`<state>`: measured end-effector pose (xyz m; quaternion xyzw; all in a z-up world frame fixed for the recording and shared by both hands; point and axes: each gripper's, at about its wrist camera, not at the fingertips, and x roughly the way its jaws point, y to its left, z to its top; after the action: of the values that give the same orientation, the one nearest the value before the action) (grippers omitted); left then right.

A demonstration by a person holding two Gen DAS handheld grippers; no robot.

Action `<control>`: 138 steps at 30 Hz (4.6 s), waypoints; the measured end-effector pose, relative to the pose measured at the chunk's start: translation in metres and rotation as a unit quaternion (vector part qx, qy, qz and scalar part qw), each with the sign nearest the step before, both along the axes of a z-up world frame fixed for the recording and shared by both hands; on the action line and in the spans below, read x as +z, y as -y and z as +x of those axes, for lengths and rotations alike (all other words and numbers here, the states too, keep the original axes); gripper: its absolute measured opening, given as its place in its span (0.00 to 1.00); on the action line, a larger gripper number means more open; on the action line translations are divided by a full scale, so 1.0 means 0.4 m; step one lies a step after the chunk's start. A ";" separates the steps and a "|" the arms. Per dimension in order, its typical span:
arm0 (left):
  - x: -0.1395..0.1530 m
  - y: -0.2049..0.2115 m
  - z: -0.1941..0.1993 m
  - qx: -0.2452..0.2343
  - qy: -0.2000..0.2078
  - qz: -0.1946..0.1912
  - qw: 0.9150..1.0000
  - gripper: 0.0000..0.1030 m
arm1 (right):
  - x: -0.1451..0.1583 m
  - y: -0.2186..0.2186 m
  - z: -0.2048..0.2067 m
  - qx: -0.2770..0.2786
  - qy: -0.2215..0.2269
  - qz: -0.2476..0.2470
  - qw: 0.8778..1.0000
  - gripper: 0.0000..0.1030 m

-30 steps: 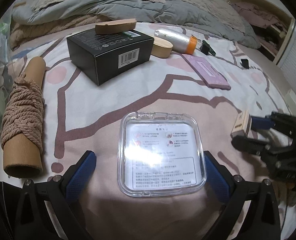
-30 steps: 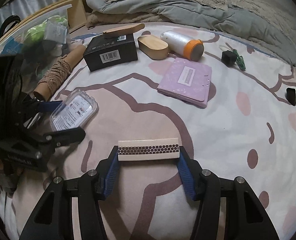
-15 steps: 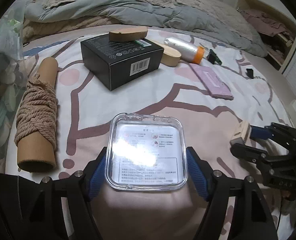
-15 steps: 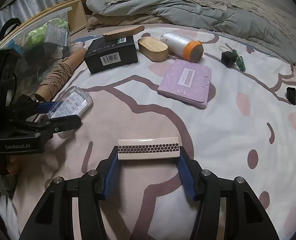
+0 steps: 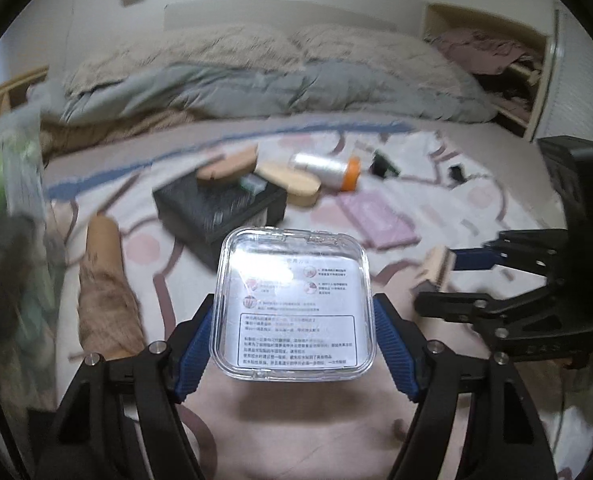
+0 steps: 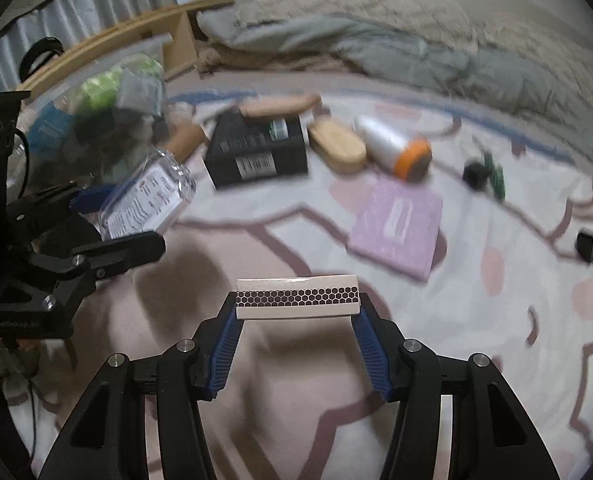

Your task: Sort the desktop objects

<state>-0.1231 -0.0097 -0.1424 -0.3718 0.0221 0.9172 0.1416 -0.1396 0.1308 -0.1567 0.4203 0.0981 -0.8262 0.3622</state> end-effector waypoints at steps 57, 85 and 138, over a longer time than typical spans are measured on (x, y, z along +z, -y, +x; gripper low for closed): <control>0.253 0.690 -0.386 0.272 0.117 0.101 0.950 0.73 | 0.339 0.138 0.066 0.096 -0.047 -0.093 0.990 0.55; 0.439 0.662 -0.009 0.256 -0.044 0.170 0.951 0.95 | 0.369 0.299 0.060 0.154 -0.068 -0.054 0.984 0.55; 0.288 0.718 0.323 0.373 -0.151 -0.027 0.915 1.00 | 0.428 0.810 0.112 0.147 -0.026 -0.108 0.983 1.00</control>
<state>0.0059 -0.2970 -0.0272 -0.2136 -0.0719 0.9477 -0.2259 -0.0949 -0.1934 0.0143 0.3385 0.0784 -0.7802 0.5201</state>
